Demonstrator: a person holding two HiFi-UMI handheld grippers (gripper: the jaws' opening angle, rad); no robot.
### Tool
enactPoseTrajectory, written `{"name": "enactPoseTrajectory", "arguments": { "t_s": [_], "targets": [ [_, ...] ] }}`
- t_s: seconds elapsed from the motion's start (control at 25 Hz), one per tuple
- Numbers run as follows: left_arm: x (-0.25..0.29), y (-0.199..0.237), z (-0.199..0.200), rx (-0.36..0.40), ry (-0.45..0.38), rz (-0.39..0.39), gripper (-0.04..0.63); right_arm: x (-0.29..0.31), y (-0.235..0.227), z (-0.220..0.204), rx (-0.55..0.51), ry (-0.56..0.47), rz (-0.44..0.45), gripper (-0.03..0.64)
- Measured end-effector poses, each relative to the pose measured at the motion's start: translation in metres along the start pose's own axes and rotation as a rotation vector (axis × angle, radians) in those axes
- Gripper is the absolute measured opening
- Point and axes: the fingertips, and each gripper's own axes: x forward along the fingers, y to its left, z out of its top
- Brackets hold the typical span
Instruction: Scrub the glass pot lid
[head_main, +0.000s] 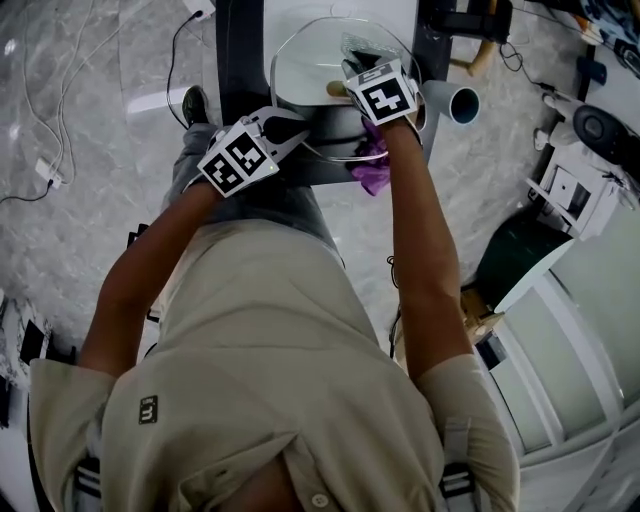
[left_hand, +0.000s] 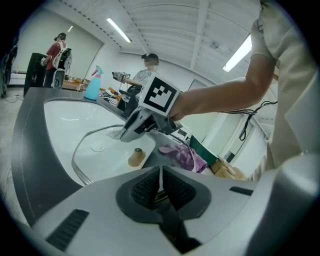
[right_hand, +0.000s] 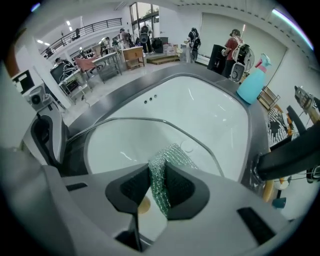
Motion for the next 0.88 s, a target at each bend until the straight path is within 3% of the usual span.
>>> {"name": "enactPoseTrajectory", "arguments": {
  "t_s": [0.52, 0.68, 0.88],
  "targets": [
    [-0.003, 0.001, -0.002, 0.009, 0.057, -0.073, 0.034, -0.022, 0.024, -0.03, 0.056, 0.04, 0.012, 0.091],
    [-0.021, 0.013, 0.004, 0.032, 0.074, -0.062, 0.034, -0.028, 0.043, -0.033, 0.072, 0.043, 0.036, 0.091],
    [-0.059, 0.036, 0.03, 0.028, 0.028, -0.021, 0.034, -0.033, 0.065, -0.033, 0.11, 0.03, 0.066, 0.091]
  ]
}}
